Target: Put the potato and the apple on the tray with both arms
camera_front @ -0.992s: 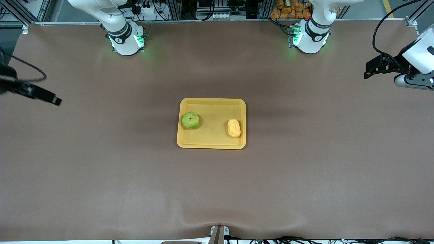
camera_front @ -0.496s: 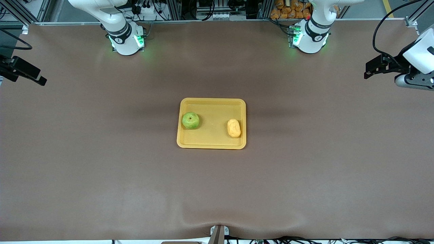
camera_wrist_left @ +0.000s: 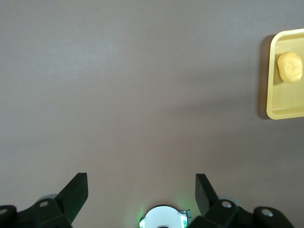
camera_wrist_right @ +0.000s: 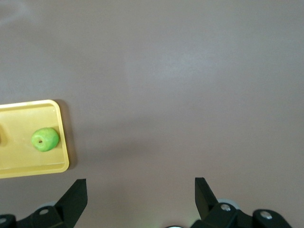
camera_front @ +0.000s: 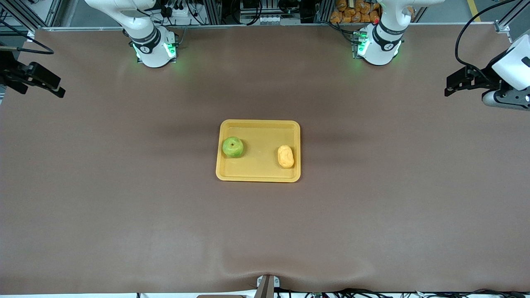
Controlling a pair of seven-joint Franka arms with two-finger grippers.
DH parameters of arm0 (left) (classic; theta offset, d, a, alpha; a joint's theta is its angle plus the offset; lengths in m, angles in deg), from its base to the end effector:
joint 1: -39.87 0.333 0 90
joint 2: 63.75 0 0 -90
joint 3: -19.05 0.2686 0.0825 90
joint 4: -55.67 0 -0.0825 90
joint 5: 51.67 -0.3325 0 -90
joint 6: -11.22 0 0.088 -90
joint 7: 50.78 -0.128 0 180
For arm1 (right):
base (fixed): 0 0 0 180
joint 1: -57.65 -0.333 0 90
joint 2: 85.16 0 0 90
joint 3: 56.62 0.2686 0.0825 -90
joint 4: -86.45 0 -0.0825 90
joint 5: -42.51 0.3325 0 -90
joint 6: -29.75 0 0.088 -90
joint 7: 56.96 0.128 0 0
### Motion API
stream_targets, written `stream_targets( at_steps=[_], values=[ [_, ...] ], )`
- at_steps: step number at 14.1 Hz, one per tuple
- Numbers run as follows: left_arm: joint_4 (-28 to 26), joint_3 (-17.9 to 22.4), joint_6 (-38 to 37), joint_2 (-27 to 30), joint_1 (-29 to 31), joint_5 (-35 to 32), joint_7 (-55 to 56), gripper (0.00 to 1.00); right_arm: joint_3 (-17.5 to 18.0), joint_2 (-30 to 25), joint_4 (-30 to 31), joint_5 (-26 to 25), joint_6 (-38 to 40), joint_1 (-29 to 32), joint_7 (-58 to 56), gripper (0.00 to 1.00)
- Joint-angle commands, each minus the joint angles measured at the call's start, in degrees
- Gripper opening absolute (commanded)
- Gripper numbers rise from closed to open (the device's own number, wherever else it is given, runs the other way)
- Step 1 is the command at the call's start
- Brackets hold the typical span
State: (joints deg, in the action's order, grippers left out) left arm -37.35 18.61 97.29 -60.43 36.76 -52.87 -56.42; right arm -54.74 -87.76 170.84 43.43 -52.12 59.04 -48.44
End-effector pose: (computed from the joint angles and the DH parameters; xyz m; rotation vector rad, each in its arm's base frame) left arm 0.4778 -0.0269 0.5569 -3.1099 0.2487 0.0995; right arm 0.4757 0.0067 0.6063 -3.1197 0.2154 -0.0004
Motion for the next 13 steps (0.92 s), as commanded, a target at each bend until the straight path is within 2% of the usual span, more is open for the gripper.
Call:
stream_targets(
  at_steps=[1,3,6,7,13],
  values=[
    [1.09,-0.35,-0.82,-0.43,0.12,-0.30,0.72,1.00,1.02,0.40,-2.47,-1.01,-0.12,1.60,-0.09,1.00],
    [1.09,-0.35,-0.82,-0.43,0.12,-0.30,0.72,1.00,-2.13,0.49,-2.48,0.39,-0.21,1.16,-0.44,1.00],
    [1.09,-0.35,-0.82,-0.43,0.12,-0.30,0.72,1.00,-3.28,0.49,-2.48,-0.57,-0.04,-1.39,-2.20,1.00],
    [1.09,-0.35,-0.82,-0.43,0.12,-0.30,0.72,1.00,-4.76,0.49,-2.48,-0.14,-0.04,-1.65,-2.29,1.00],
    [1.09,-0.35,-0.82,-0.43,0.12,-0.30,0.72,1.00,-5.22,0.49,-2.13,-0.22,0.32,-2.36,-3.95,1.00]
  ],
)
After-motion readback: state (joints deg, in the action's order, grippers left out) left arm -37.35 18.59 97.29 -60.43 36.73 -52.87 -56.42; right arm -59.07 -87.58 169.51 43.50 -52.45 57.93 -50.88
